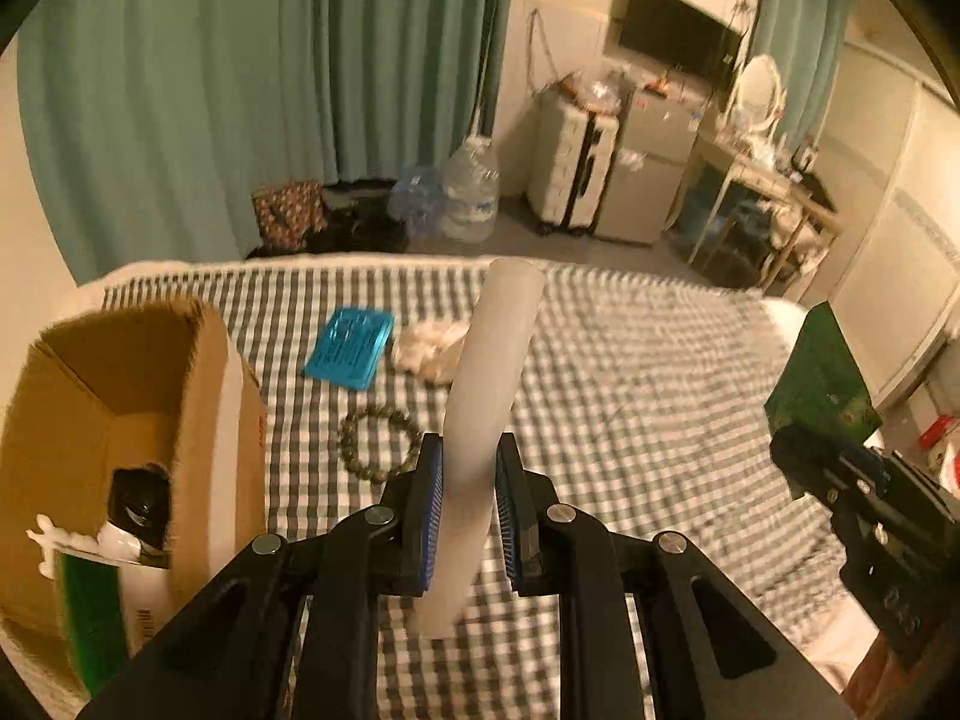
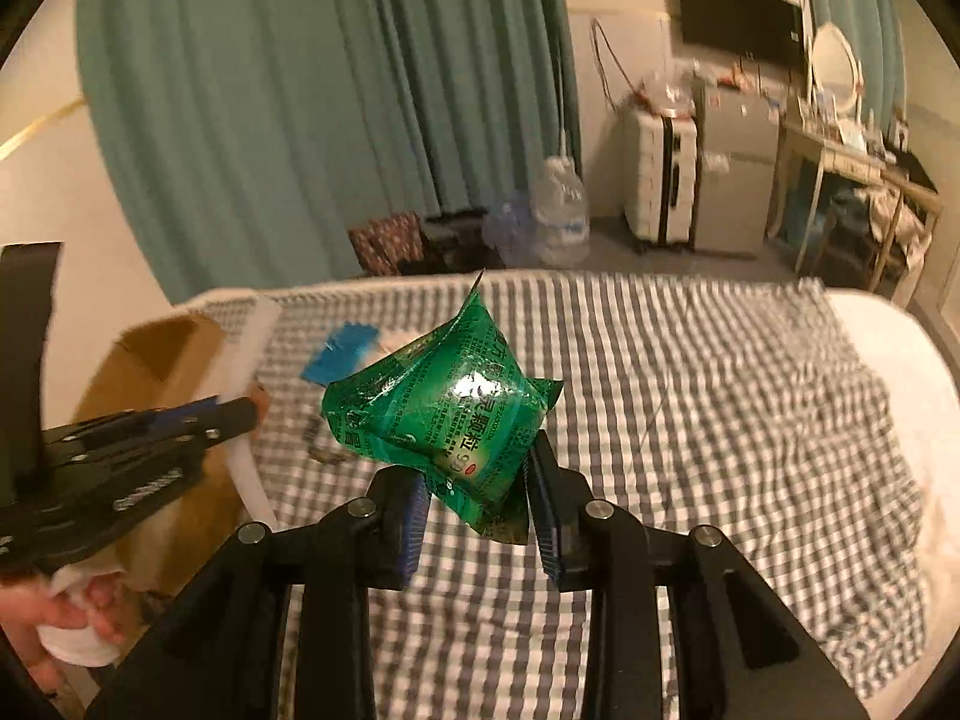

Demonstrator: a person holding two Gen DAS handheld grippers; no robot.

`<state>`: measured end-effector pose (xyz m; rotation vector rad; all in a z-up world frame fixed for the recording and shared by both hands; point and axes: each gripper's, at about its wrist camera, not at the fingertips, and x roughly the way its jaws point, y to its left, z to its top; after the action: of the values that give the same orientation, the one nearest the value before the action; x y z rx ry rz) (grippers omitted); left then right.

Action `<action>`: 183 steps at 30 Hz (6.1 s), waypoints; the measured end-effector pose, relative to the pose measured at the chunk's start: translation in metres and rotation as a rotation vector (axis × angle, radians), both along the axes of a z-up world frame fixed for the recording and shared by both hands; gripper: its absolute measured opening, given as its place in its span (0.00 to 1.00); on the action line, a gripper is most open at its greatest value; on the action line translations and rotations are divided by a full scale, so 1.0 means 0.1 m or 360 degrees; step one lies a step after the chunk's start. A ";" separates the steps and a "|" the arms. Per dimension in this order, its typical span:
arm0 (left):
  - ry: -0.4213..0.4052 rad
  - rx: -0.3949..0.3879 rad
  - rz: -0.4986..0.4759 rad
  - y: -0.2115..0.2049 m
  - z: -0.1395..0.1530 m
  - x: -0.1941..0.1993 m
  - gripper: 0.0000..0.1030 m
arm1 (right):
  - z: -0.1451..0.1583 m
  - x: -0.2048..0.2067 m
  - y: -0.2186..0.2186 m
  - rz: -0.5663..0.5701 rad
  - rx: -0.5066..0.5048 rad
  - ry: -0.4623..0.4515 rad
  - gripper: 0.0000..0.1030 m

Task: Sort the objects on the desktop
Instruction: 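Carry the tube and green sachet over the cardboard box and open both tools, then move both tools back over the sheet toward the bracelet and cloth, then grasp the bead bracelet with the left tool while the right tool grasps the white lace cloth, then carry the bracelet and lace cloth over the cardboard box and open both tools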

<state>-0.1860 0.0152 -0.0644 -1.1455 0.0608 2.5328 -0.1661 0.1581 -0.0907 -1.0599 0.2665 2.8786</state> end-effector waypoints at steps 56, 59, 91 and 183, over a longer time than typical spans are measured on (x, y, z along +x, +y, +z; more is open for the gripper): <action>0.0162 0.0045 0.0386 -2.85 0.11 -0.14 0.97 | 0.41 -0.91 -2.74 0.0398 0.0183 0.0013 0.81; 0.0172 0.0009 0.0336 -2.73 0.11 -0.06 0.97 | 0.49 -0.78 -2.61 0.0371 0.0205 0.0060 0.81; 0.0174 -0.0237 0.0188 -0.10 -0.24 1.05 1.00 | 0.55 0.75 -0.30 0.0031 0.0085 0.0300 0.95; 0.0250 -0.0036 0.0236 0.12 -1.47 -0.50 0.11 | -0.83 -0.52 0.11 0.0231 -0.0016 -0.0046 0.15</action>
<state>-0.2360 0.0276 -0.2113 -0.9908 0.0456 2.7562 -0.2177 0.1694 -0.1738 -1.1682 0.2109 2.9886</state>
